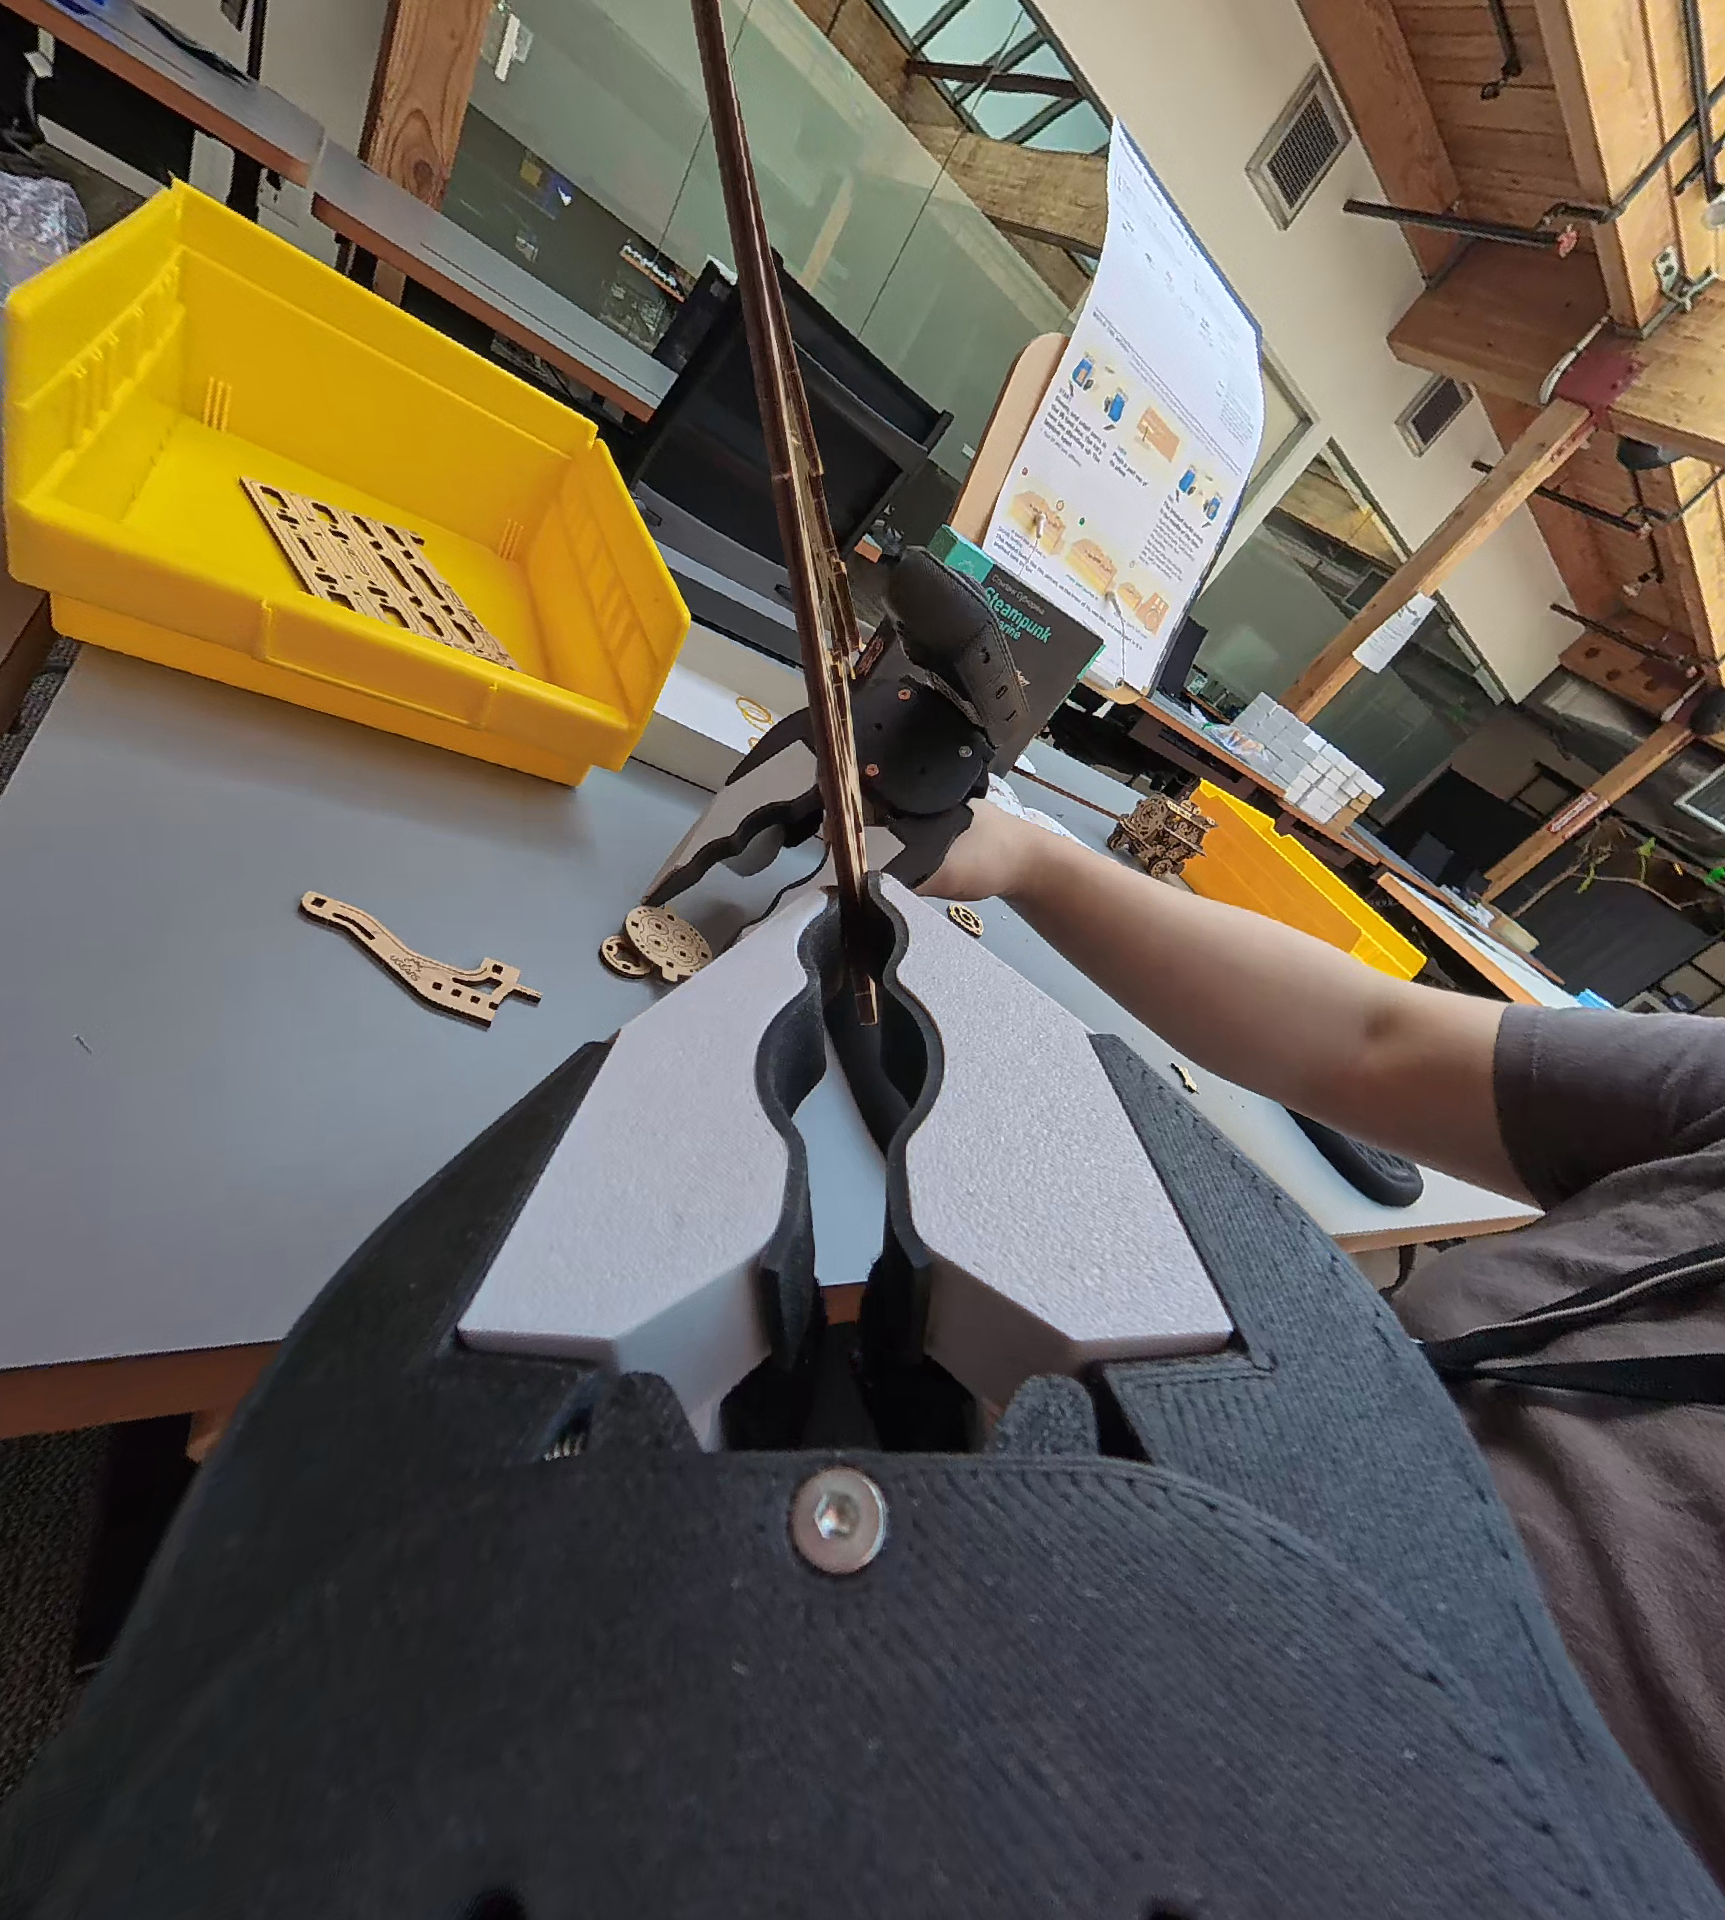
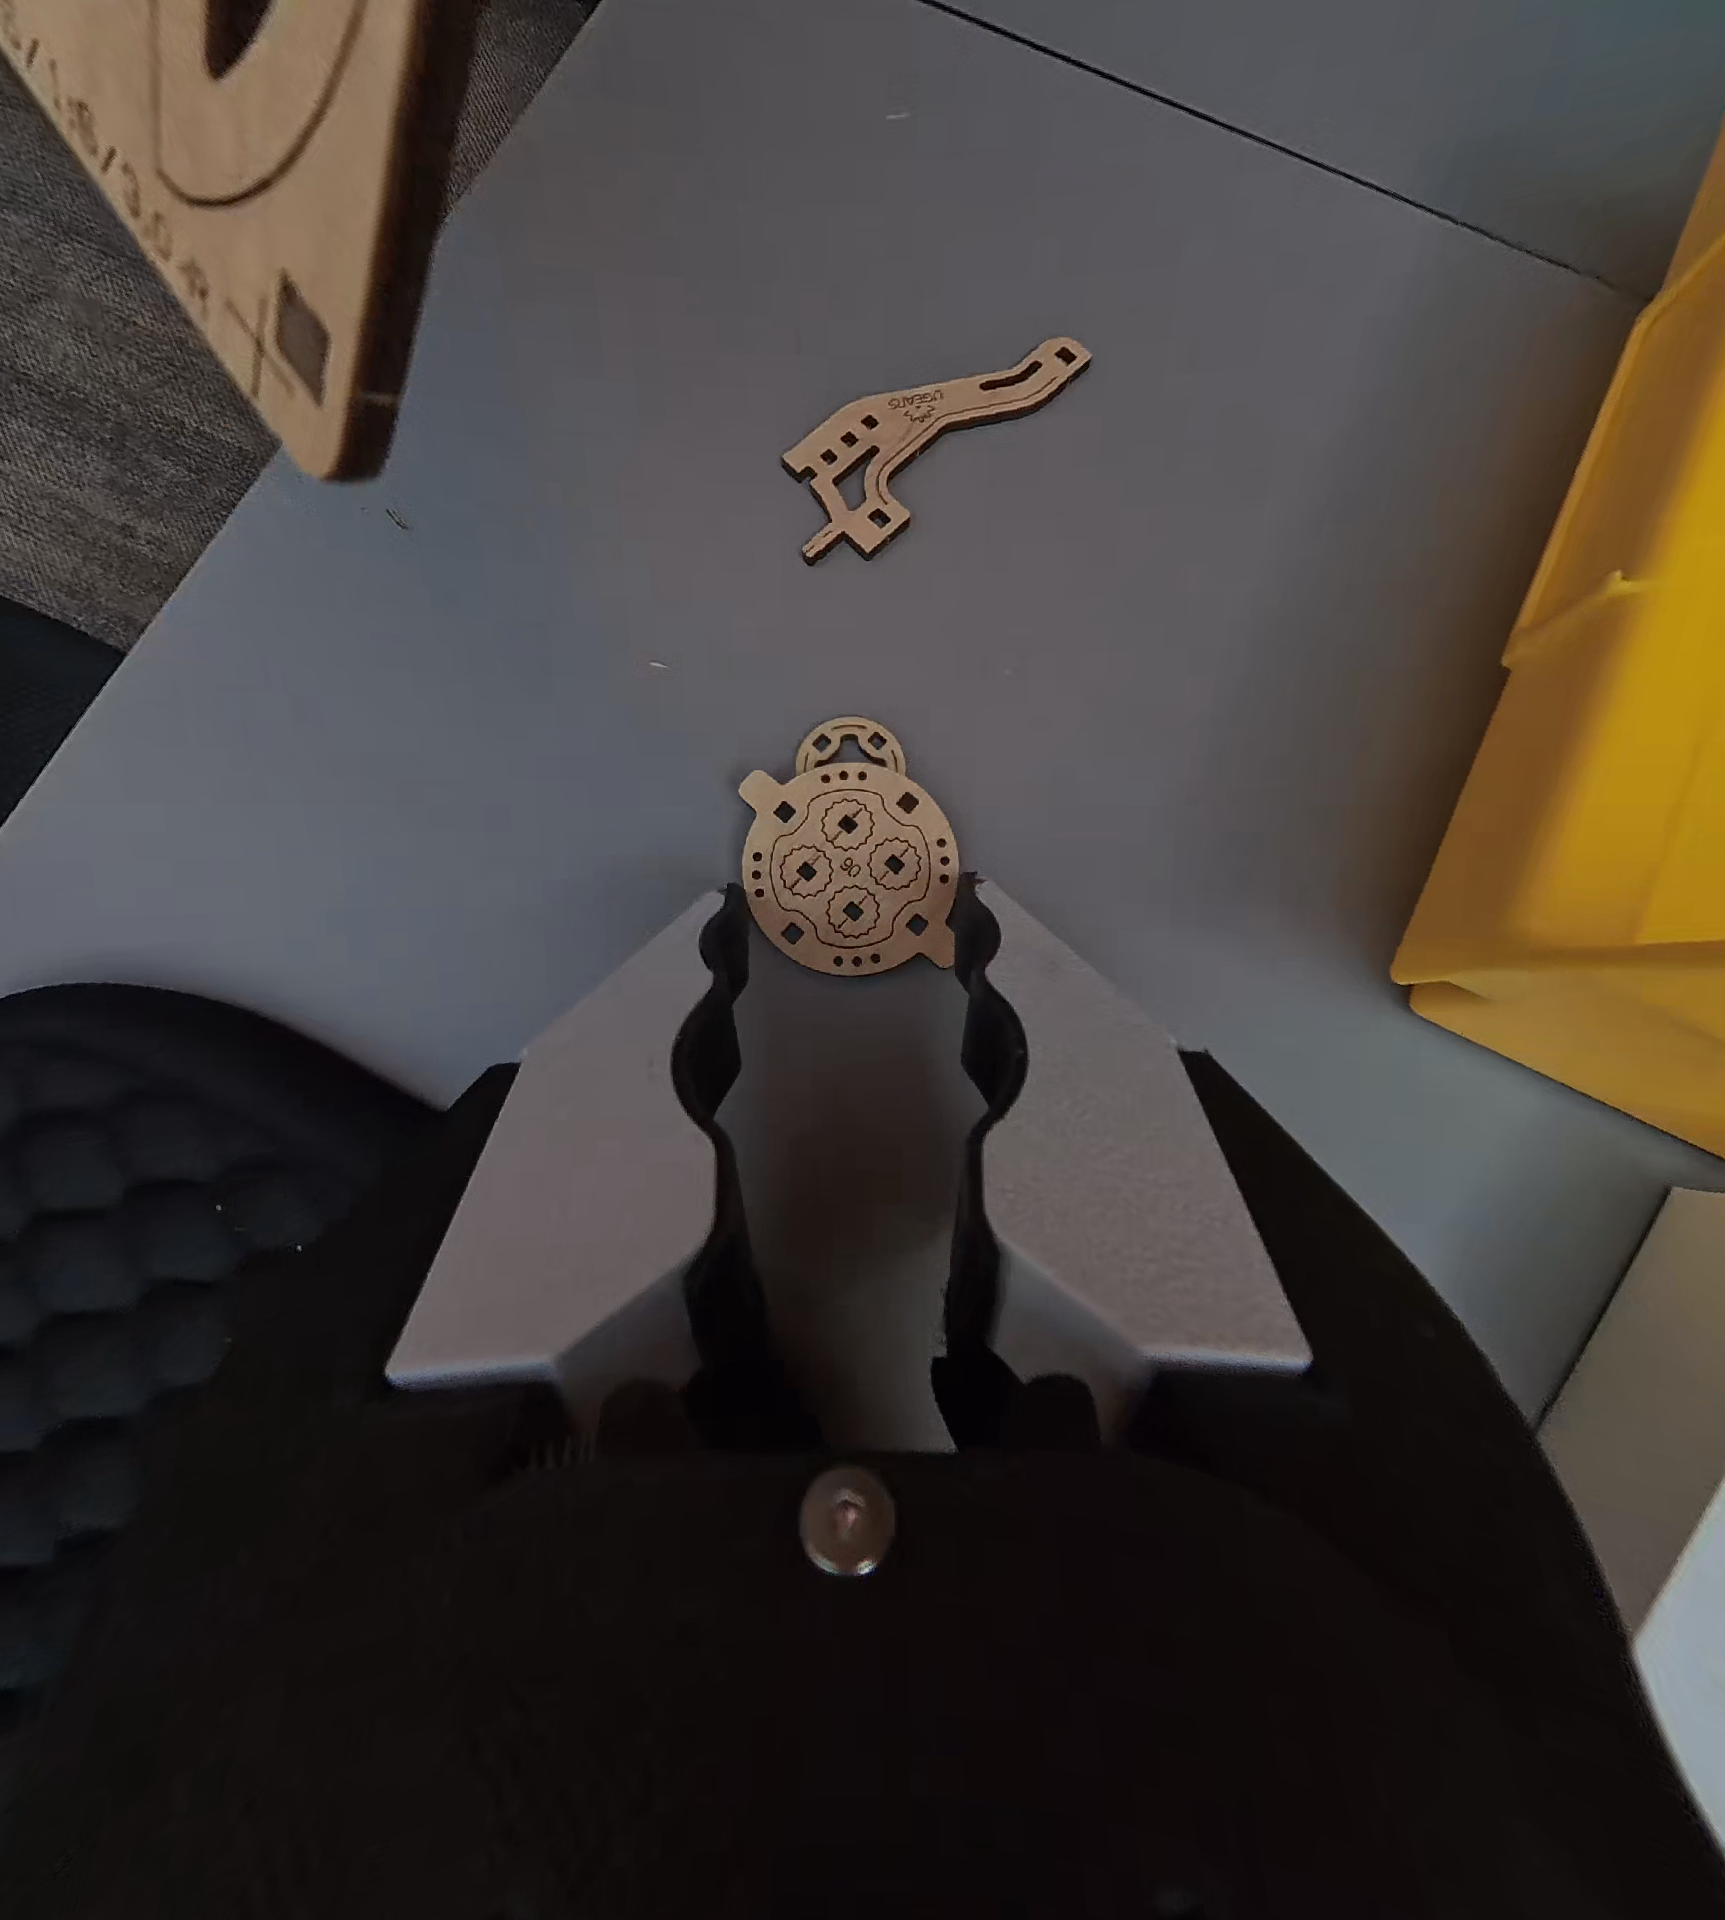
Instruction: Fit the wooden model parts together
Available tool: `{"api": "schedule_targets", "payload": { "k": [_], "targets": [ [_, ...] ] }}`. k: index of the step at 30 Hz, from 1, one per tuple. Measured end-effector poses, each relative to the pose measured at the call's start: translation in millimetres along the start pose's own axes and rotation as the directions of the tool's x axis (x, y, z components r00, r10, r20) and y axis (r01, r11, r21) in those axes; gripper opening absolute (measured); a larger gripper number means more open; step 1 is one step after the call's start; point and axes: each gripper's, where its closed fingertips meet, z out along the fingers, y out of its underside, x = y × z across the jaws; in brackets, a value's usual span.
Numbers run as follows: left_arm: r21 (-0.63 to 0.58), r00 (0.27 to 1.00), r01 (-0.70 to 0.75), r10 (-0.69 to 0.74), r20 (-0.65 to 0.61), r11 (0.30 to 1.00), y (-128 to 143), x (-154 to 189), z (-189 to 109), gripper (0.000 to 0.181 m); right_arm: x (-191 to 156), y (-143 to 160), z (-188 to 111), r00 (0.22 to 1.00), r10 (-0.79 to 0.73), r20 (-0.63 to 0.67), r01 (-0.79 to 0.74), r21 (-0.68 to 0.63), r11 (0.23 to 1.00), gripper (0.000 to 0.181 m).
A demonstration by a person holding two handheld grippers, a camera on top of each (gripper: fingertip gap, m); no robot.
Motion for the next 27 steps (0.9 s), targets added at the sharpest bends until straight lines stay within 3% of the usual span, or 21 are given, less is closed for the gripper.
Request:
{"api": "schedule_targets", "payload": {
  "k": [4,9,13,20,27],
  "targets": [
    [0.0,1.0,-0.009,0.009,0.003,1.0,-1,0,-1,0.0,19,3,-16,0.996,0.031,-0.087,-0.029,0.025,0.999,0.039],
    [0.014,1.0,-0.014,0.014,0.017,1.0,-5,-1,-2,0.0,21,10,-17,0.995,0.045,-0.089,-0.045,0.001,0.999,0.04],
    [0.017,1.0,-0.012,0.012,0.025,1.0,-6,-3,-4,0.0,19,11,-21,0.993,0.06,-0.1,-0.059,0.009,0.998,0.05],
    [0.014,1.0,-0.001,0.0,0.022,1.0,-2,-11,-5,0.0,16,28,-71,0.972,0.062,-0.228,-0.059,0.02,0.998,0.05],
    [0.006,1.0,0.017,-0.017,0.007,1.0,4,-17,-2,0.0,-22,42,-126,0.955,0.114,-0.275,-0.078,0.139,0.987,0.049]
  ]
}}
